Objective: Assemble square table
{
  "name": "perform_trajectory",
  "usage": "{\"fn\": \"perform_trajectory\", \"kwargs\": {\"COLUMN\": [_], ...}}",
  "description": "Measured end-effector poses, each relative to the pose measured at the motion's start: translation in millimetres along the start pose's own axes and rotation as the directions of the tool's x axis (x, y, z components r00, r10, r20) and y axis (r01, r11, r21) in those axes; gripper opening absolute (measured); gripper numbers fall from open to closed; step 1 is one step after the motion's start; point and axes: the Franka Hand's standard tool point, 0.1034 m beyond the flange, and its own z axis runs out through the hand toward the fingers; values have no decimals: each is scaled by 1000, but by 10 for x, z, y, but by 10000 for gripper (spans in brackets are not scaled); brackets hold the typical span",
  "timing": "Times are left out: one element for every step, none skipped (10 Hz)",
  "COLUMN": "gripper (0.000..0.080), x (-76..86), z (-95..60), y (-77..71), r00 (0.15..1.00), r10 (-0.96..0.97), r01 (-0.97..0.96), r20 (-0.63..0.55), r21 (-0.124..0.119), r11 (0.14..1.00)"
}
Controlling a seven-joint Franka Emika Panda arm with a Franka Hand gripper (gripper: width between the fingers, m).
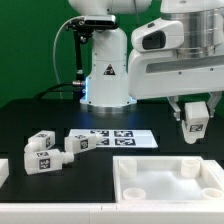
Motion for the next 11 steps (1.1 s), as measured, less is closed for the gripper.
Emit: {"fn": "perform_trajectory", "kwargs": {"gripper": [284,284,284,284,284,284,284,284,284,284,284], "x": [68,50,119,293,338,302,304,323,308,350,524], "z": [33,150,107,-21,-19,19,12,3,48,24,-85], "y": [12,53,31,-92,-184,-165,-170,-189,-179,-152,-90], "r00": [994,984,977,946,914,891,867,822,815,817,815], "r10": [-7,-12,-13,-60,-103,-90,-91,-90,-93,-115,-159], "r01": [7,10,12,56,97,87,91,96,98,113,144], "r20": [-107,-180,-215,-320,-393,-444,-490,-563,-572,-565,-557], "r21": [-2,-9,-10,-21,-34,-26,-24,-19,-22,-38,-72], "r11": [1000,1000,1000,998,995,996,996,995,995,993,987]}}
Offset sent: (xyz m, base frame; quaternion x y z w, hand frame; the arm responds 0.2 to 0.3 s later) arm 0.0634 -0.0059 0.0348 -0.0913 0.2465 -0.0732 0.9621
